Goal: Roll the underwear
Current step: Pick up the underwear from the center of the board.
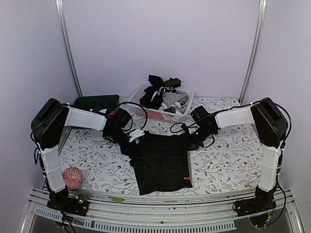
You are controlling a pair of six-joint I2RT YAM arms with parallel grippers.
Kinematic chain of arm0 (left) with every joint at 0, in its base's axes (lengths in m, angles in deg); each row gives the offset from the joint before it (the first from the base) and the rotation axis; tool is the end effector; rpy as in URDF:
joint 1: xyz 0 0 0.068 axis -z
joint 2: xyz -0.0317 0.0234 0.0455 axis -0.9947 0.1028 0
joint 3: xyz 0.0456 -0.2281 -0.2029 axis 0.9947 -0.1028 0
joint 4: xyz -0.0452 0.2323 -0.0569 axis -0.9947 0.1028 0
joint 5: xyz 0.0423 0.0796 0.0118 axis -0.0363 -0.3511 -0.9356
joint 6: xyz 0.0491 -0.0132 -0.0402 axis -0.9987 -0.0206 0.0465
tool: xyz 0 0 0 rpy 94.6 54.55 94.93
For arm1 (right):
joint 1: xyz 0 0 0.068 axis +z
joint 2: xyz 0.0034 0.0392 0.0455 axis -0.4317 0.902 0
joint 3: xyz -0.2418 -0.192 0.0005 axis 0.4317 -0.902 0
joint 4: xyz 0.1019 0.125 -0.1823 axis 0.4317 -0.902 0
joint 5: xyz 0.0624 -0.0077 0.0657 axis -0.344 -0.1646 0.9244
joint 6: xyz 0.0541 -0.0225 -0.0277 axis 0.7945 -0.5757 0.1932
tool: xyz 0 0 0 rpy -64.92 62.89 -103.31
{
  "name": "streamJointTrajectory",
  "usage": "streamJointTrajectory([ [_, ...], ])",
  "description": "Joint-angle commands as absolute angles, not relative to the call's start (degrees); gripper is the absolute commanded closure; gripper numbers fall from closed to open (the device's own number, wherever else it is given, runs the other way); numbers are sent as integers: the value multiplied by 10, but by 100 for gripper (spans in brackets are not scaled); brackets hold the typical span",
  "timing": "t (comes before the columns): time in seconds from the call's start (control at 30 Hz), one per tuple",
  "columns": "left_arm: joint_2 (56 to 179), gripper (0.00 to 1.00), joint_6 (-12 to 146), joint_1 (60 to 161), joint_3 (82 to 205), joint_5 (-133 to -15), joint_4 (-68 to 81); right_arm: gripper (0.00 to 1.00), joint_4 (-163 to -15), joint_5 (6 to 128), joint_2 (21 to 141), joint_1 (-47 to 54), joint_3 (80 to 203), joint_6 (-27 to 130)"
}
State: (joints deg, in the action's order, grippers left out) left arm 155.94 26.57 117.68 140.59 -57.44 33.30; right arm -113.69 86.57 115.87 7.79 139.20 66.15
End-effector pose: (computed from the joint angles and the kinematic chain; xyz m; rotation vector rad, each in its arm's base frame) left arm 0.3097 -0.2312 0.1624 1.5200 2.2743 -0.6241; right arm 0.3237 0.2406 0.1641 -0.4285 2.8619 0.8758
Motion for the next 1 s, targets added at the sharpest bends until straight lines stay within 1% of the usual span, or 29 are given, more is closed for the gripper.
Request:
streamJointTrajectory([
  [0.0,1504,71,272,1192,1334,-570,372,80,-1164,878,1126,80,1331,654],
  [0.07,1489,70,276,1194,1321,-554,378,80,-1153,910,1109,83,1320,649],
  [0.13,1478,63,278,1189,1320,-548,377,80,-1131,953,1084,84,1312,641],
  [0.2,1475,57,282,1172,1337,-542,378,78,-1112,969,1064,82,1316,640],
  [0.27,1482,53,282,1142,1372,-523,387,73,-1104,960,1054,71,1329,633],
  [0.4,1515,49,261,1091,1465,-477,411,67,-1103,910,1061,35,1370,610],
  [0.53,1562,48,232,1077,1538,-472,421,64,-1091,853,1081,16,1396,574],
  [0.67,1602,48,227,1067,1588,-473,419,62,-1094,825,1116,11,1425,542],
  [0.77,1617,48,230,1062,1606,-467,415,61,-1096,807,1145,11,1446,527],
  [0.97,1625,48,226,1061,1606,-466,403,57,-1097,828,1196,11,1472,507],
])
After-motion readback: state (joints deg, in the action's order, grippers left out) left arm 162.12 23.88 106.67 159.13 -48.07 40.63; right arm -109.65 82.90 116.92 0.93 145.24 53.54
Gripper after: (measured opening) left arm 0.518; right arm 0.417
